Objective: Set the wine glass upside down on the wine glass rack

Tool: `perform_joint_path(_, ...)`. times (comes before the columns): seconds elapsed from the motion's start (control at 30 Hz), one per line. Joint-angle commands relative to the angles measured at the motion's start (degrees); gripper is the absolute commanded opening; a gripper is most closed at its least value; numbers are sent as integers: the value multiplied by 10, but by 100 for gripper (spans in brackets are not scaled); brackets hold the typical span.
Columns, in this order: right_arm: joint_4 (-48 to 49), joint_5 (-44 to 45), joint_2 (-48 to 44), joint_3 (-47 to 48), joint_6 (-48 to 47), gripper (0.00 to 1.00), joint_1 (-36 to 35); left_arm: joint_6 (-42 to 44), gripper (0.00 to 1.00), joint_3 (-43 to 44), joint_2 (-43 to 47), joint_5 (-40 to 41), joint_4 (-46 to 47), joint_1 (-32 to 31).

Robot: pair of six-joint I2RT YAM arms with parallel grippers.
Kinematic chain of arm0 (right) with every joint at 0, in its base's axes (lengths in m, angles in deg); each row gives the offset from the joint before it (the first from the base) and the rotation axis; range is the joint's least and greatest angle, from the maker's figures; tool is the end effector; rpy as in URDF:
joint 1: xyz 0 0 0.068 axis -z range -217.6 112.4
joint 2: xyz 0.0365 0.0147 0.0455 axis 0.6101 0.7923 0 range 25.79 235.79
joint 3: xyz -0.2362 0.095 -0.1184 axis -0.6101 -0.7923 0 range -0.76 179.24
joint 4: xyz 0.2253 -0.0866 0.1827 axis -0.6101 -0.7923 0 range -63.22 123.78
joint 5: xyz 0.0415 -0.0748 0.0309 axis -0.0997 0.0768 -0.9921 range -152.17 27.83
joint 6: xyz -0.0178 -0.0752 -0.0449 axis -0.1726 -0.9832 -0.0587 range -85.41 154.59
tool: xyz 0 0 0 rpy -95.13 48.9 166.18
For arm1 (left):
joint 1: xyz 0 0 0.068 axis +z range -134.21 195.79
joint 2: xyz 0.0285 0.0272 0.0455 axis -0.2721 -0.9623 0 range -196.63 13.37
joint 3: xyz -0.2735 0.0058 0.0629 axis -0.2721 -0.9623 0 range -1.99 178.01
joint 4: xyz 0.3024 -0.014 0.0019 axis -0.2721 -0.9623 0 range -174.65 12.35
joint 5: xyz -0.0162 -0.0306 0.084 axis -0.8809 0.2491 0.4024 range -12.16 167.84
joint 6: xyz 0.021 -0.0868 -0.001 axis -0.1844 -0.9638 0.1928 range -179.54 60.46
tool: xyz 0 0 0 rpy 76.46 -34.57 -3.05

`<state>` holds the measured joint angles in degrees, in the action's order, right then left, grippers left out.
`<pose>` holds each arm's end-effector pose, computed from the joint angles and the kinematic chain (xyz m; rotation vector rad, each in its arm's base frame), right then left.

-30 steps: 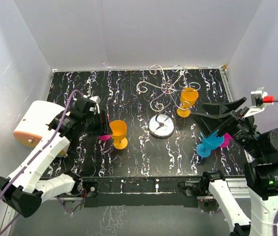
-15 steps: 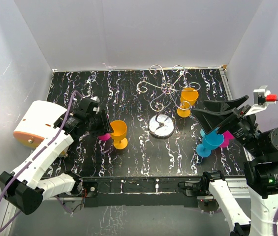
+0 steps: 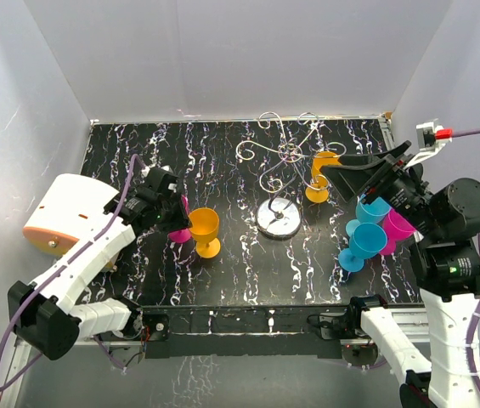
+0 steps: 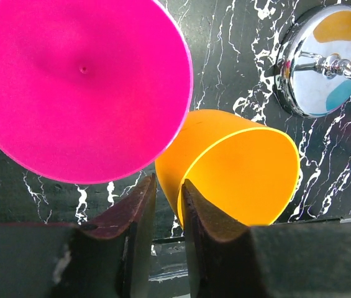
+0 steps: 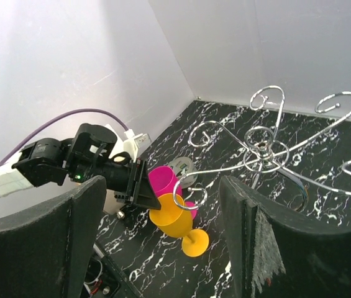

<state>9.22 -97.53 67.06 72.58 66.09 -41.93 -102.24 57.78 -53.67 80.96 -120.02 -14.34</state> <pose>0.1619 0.0585 0.5153 -0.1712 1.5271 0.9450 0.2678 -0.1504 0.2701 -0.2986 2.4820 -0.4906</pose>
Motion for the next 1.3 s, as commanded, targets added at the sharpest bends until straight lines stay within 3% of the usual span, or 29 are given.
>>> perform_joint_path(0.0,87,-19,-8,1,6,72,3,10,20,0,-4,4,-1,-2)
perform_joint_path(0.1,95,-24,0,1,11,72,3,17,17,7,-17,-3,-4,-2)
perform_joint_path(0.3,117,-24,11,-1,30,72,4,39,0,25,-12,7,-11,-2)
perform_joint_path(0.63,137,-26,13,-12,61,73,3,76,0,81,46,-32,-9,-2)
perform_joint_path(0.77,149,-46,28,-2,86,73,3,108,0,89,105,-49,57,-2)
perform_joint_path(1.0,197,-11,49,7,169,73,3,132,0,104,192,73,125,-2)
perform_joint_path(1.27,213,38,92,16,244,71,3,183,0,77,237,63,364,-1)
